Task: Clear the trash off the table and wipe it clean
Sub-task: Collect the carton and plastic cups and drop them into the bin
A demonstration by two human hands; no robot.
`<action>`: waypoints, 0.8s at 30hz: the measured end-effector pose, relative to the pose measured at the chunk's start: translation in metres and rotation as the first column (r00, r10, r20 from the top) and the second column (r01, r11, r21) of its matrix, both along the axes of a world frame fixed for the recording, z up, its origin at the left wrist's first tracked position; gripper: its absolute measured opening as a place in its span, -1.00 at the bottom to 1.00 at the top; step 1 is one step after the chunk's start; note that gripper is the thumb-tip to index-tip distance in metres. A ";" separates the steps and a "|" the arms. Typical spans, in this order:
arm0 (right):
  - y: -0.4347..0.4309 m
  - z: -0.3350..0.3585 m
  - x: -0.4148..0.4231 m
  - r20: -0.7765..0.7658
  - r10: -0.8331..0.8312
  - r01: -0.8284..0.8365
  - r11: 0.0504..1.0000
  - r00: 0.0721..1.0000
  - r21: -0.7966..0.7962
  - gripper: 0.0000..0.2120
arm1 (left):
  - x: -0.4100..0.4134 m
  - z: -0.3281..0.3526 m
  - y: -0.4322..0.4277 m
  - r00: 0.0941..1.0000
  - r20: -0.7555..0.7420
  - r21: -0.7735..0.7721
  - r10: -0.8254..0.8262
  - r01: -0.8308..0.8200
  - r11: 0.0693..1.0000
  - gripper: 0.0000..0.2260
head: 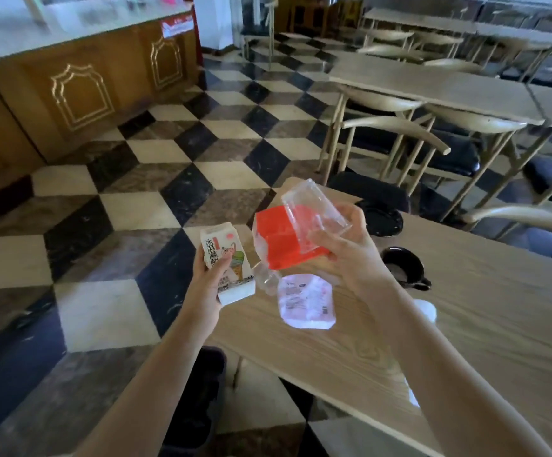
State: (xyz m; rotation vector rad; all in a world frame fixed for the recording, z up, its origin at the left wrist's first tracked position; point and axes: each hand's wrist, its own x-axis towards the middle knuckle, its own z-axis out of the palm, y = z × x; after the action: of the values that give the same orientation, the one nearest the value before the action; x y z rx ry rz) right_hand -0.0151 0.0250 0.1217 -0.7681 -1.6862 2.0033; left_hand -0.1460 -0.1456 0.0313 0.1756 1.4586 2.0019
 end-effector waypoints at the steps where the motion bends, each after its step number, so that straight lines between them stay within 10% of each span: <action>1: -0.017 -0.003 -0.016 0.012 0.028 -0.028 1.000 1.000 -0.003 -0.45 | -0.009 -0.001 -0.015 0.999 -0.009 -0.001 0.038 -0.038 0.999 -0.64; 13: -0.192 -0.075 -0.168 0.106 0.455 -0.448 0.890 0.884 -0.078 -0.39 | -0.064 -0.038 -0.210 0.898 0.062 -0.134 0.436 -0.426 0.895 -0.37; 24: -0.264 -0.280 -0.196 0.423 0.550 -0.530 0.829 0.720 -0.178 -0.40 | -0.049 -0.217 -0.260 0.739 0.189 -0.392 0.646 -0.547 0.740 -0.46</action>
State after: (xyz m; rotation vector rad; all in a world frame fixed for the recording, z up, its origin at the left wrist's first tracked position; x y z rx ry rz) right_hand -0.2114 -0.2392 -0.1583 -0.8913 -2.3752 2.3795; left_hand -0.1954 -0.4058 -0.1860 -0.8349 1.7299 2.0976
